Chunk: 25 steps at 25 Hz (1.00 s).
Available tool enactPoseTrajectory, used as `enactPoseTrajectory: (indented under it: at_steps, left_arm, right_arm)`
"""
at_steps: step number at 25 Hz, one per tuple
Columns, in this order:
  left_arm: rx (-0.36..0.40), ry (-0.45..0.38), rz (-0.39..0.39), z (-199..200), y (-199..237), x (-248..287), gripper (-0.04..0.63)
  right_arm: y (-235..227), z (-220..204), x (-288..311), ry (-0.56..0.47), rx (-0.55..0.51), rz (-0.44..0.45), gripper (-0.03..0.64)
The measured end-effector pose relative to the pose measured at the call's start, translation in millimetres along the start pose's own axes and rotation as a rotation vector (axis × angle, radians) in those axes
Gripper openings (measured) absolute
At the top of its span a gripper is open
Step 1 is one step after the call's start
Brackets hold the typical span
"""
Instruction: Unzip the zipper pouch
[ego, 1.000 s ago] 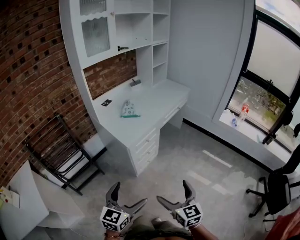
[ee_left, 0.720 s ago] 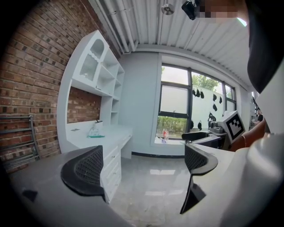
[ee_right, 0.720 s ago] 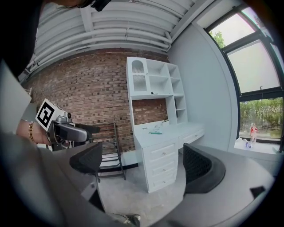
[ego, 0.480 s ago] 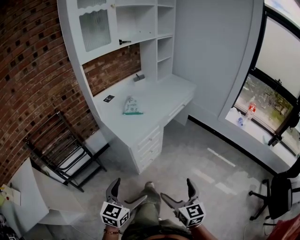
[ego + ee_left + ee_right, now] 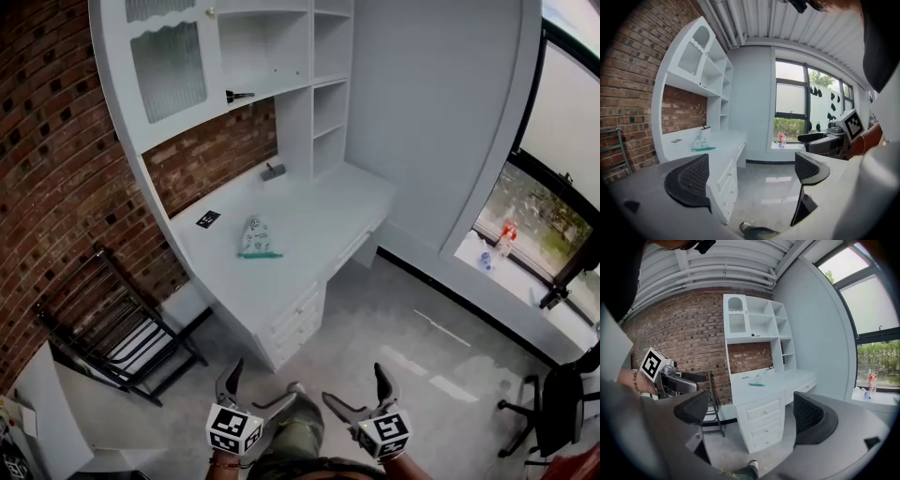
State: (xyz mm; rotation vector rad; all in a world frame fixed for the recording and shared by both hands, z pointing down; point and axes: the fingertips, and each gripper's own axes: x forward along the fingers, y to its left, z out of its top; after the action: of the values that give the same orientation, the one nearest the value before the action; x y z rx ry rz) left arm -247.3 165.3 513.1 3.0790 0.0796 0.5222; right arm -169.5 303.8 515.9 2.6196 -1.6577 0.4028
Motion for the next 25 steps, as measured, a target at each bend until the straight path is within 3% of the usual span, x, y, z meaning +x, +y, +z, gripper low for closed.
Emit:
enactPoseTrajectory:
  at_steps: [6,13,25]
  left_arm:
    - [0.025,0.021,-0.01,25.2,55.5,64.4,0.568]
    - [0.093,0.052,0.032,46.3,125.1,114.8,0.568]
    - [0.059,0.069,0.115,56.7,213.3,151.9,0.568]
  right_arm:
    - [-27.1,24.5,74.2,0.017,-0.008,0.036,0.563]
    - [-54.2,63.9,160.5,0.004,-0.026,0.075,0.561]
    - [-69.6,85.7,272.1,0.025,-0.039,0.164,0.561]
